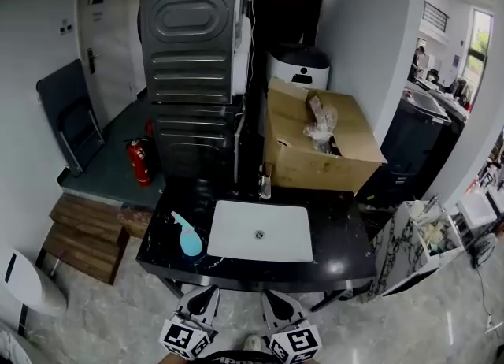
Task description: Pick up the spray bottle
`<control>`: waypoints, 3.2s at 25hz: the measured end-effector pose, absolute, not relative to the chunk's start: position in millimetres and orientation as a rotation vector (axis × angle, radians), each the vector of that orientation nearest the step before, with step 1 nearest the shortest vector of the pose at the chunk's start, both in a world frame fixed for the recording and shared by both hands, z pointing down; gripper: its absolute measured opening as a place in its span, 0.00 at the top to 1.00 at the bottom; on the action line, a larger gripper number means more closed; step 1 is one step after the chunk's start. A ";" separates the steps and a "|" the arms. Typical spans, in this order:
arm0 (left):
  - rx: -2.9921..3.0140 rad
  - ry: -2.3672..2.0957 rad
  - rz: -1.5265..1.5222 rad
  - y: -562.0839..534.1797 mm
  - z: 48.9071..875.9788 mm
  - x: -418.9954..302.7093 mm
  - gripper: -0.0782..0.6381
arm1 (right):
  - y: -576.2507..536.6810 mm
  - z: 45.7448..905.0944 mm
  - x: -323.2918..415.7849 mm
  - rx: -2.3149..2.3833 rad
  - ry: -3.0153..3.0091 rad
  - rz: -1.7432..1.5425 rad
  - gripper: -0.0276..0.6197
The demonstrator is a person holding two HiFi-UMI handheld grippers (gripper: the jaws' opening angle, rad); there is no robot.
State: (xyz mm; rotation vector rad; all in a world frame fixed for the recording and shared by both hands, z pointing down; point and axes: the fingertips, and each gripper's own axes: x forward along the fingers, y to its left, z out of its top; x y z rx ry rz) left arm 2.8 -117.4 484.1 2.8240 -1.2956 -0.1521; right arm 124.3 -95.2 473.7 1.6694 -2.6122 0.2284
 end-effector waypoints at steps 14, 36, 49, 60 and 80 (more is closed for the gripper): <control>2.730 -1.435 -0.098 -201.8 481.8 -2.5 0.87 | -186.8 485.3 145.0 1.626 -2.672 0.343 0.90; 2.799 -1.398 -0.147 -291.5 480.1 -85.9 0.63 | -248.7 468.9 76.1 1.700 -2.612 0.234 0.90; 2.750 -1.430 -0.006 -330.2 535.9 -108.0 0.63 | -253.6 469.7 81.4 1.758 -2.550 0.222 0.90; 2.745 -1.385 0.119 -360.6 598.3 -97.9 0.63 | -245.2 477.1 101.5 1.831 -2.453 0.220 0.90; 2.750 -1.359 0.131 -387.2 604.1 -86.6 0.63 | -239.6 479.2 113.4 1.904 -2.385 0.242 0.90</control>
